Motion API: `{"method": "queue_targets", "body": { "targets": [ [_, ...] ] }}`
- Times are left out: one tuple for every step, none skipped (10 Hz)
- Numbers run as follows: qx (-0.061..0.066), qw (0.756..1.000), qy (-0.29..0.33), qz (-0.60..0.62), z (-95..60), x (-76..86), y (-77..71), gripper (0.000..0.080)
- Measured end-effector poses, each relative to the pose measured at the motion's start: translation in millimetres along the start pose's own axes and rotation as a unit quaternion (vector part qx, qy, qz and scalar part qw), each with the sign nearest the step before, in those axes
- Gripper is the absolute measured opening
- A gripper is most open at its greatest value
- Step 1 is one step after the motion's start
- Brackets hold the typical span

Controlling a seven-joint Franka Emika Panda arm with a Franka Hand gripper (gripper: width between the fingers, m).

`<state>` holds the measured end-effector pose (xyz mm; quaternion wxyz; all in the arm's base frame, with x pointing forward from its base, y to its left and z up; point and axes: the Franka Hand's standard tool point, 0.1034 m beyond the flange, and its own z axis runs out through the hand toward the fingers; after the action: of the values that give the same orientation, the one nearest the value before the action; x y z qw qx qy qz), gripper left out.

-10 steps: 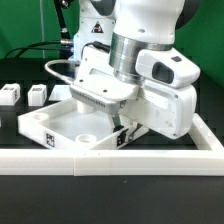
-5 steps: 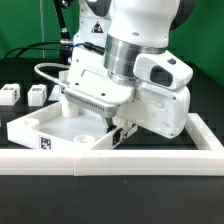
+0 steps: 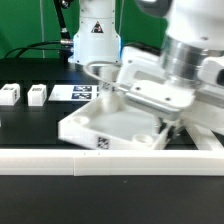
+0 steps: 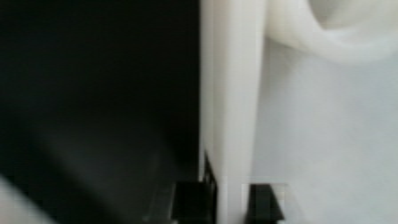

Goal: Assemble square table

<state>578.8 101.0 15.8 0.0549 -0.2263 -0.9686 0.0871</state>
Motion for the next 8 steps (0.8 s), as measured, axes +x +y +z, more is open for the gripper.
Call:
{"method": "queue_targets", "body": {
  "targets": [
    [0.003, 1.0, 0.003, 0.004, 4.4, -0.5, -6.6, 0.007],
    [0.004, 1.0, 0.005, 0.009, 5.8, -1.8, -9.6, 0.007],
    [0.004, 1.0, 0.005, 0.009, 6.1, -1.6, -9.6, 0.007],
    [0.004, 1.0, 0.005, 0.008, 6.1, -2.0, -10.0, 0.007],
    [0.004, 1.0, 0.005, 0.006, 6.2, -2.3, -10.5, 0.007],
    [0.004, 1.0, 0.005, 0.002, 6.3, -2.6, -10.9, 0.007],
    [0.006, 1.0, 0.007, -0.018, 6.7, -3.1, -12.3, 0.007],
    [0.022, 0.997, 0.023, -0.074, 7.3, -2.1, -15.3, 0.007]
  ]
}}
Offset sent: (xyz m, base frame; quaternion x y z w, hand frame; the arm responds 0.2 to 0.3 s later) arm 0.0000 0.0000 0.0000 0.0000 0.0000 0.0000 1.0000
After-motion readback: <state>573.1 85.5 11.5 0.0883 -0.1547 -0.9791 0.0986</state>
